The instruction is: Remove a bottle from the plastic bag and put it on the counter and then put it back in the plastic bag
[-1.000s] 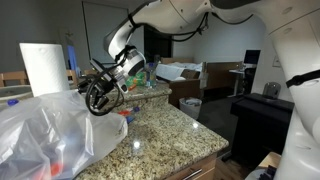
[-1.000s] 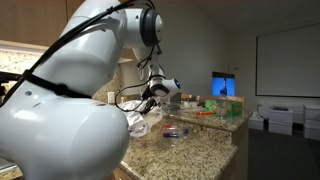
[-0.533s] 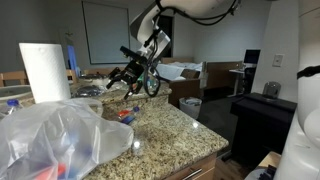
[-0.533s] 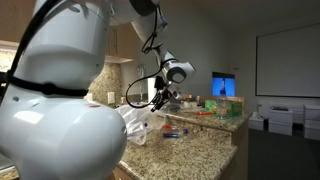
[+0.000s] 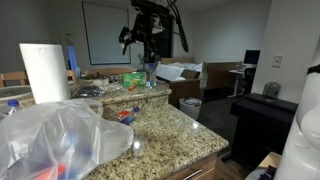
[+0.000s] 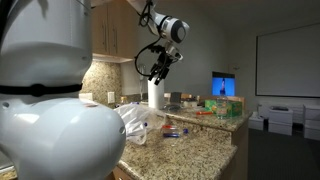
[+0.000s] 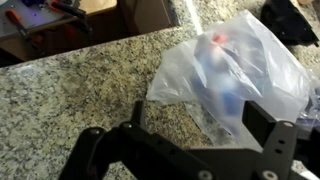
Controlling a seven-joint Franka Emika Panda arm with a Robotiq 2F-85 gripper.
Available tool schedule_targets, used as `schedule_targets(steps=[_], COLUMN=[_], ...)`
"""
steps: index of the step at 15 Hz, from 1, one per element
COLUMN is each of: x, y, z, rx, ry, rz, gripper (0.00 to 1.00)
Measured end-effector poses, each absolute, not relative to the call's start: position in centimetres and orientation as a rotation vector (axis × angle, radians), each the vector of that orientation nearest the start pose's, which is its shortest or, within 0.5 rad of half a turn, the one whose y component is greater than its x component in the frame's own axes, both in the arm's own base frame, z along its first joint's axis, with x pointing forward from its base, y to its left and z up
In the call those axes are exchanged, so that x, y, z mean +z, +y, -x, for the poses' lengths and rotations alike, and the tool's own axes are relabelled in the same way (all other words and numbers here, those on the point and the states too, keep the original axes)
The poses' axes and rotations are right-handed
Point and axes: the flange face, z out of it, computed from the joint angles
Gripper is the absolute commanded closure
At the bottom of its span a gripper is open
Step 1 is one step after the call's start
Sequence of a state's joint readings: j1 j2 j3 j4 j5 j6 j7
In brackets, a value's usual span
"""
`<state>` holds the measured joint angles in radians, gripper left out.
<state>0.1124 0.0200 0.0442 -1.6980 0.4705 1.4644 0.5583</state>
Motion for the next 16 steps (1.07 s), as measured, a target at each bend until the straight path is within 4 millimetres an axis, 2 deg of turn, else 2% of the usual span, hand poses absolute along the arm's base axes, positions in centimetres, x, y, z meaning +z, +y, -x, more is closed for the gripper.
schedule_targets(steps=[2, 4, 9, 12, 16], x=[57.8, 58.7, 59.1, 57.3, 53.4], y=[15.0, 15.5, 14.7, 13.9, 14.1], z=[-51.1, -50.2, -49.6, -49.9, -49.1], rx=[0.558, 0.518, 0.341, 0.121, -0.139], ry=[0.479, 0.436, 0.379, 0.356, 0.469], rz=[2.785, 2.901, 3.197, 3.305, 3.206], gripper=[0.00, 0.00, 0.00, 0.00, 0.00])
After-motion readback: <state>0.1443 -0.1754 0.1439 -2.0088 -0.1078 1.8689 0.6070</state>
